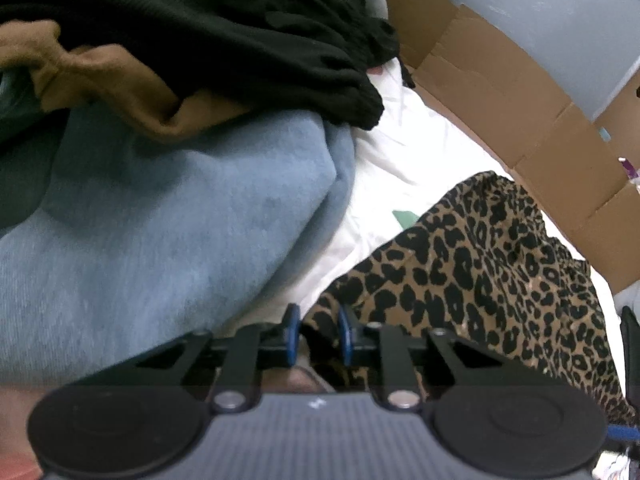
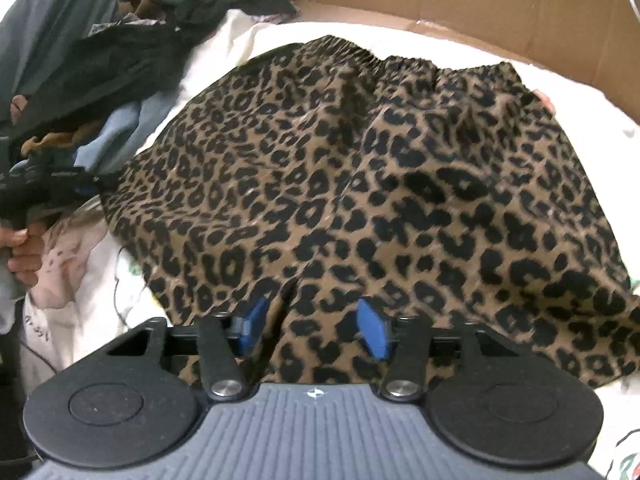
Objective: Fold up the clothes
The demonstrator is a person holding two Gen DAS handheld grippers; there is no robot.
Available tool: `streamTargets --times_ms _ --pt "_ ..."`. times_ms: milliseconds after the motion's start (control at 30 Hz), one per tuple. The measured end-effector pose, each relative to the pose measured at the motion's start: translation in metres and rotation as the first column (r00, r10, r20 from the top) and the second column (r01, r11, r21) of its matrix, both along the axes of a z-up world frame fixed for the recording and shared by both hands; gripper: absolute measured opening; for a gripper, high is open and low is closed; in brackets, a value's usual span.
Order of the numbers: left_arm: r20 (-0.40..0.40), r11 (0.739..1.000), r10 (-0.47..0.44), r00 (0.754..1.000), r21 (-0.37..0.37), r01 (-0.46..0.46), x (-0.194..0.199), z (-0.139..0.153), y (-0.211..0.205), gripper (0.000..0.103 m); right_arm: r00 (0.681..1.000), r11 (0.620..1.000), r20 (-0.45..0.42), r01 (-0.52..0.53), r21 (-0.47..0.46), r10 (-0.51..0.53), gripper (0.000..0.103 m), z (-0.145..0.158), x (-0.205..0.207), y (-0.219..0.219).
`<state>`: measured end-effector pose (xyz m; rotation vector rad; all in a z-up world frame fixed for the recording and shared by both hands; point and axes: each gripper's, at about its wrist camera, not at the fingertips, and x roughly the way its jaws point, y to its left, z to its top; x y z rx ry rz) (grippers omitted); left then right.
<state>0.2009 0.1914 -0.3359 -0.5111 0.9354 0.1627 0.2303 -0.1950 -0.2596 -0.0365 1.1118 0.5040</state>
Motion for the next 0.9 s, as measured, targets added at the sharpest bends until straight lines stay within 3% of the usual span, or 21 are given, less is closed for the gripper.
streamTargets --times_ms 67,167,367,500,667,900 --pt "-0.003 1.000 0.000 1.000 0.002 0.000 -0.001 -0.002 0.000 0.023 1.000 1.000 0.011 0.023 0.007 -0.023 0.029 0.001 0.006 -0.004" --pt "-0.011 1.000 0.000 1.000 0.010 0.000 0.000 -0.004 -0.001 0.025 1.000 0.999 0.003 0.031 0.027 -0.031 0.017 0.000 0.012 -0.004" --pt "-0.010 1.000 0.000 1.000 0.004 0.000 0.000 -0.005 -0.002 0.023 0.999 0.999 0.025 -0.023 0.026 0.023 0.015 -0.003 0.011 0.015" --pt "-0.003 0.999 0.005 1.000 -0.052 -0.005 -0.002 -0.004 0.003 0.012 0.999 0.999 0.012 -0.047 -0.021 0.047 0.015 -0.022 0.013 0.025" --pt "0.027 0.998 0.002 1.000 -0.066 0.000 -0.004 0.002 0.005 0.012 0.998 0.996 -0.056 -0.038 -0.077 0.034 0.015 -0.053 0.016 0.021" --pt "0.004 0.996 0.016 1.000 -0.087 -0.015 0.005 -0.010 0.008 0.017 0.997 0.995 -0.047 -0.060 -0.085 0.056 0.015 -0.050 0.012 0.022"
